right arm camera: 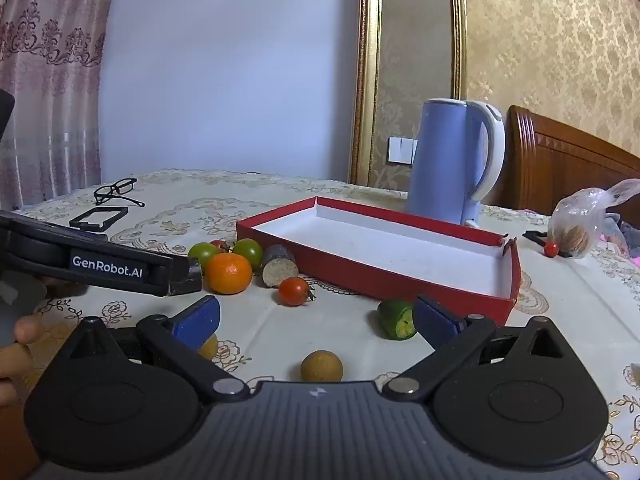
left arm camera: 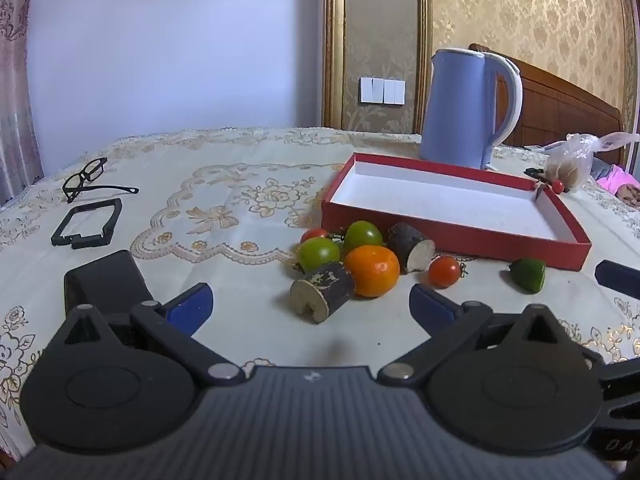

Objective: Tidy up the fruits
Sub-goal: 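Reach the left gripper to the round brown fruit and grasp it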

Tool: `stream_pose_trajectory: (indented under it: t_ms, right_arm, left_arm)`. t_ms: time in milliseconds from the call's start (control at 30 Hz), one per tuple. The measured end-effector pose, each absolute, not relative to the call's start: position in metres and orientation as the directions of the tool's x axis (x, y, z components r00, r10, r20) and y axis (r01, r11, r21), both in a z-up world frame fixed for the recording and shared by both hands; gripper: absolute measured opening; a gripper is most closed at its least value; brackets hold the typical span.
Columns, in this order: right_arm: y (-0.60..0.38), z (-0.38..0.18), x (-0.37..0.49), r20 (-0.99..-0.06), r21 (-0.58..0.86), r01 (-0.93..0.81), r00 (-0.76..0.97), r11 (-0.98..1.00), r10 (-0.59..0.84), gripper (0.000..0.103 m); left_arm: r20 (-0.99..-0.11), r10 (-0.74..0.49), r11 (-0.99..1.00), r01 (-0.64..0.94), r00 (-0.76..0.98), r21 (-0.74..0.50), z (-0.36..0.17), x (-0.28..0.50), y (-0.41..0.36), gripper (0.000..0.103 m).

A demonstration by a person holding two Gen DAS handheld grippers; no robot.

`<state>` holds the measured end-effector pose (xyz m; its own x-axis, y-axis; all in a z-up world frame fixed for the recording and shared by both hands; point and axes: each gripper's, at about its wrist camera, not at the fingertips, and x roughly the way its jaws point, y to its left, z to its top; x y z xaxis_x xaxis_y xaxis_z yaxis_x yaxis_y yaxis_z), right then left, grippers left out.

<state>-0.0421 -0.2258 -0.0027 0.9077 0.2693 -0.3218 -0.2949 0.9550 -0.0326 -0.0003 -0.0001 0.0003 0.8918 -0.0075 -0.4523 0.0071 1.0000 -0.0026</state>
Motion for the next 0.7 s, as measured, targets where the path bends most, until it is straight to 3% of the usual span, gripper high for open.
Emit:
stream_pose_trajectory:
  t_ms: [267, 700]
  right_arm:
    - [-0.228, -0.005, -0.043, -0.318, -0.05, -0.286, 0.913, 0.957, 0.256, 0.103]
    - [-0.232, -0.006, -0.047, -0.333, -0.075, -0.296, 0.908, 0.952, 0.256, 0.103]
  left_arm:
    - [-0.443, -0.007, 1.0, 0.015, 0.897, 0.015, 0.002, -0.005, -0.006, 0.103]
    - [-0.432, -0.104, 0.988, 0.143, 0.896, 0.058, -0.01, -0.021, -0.003, 0.103]
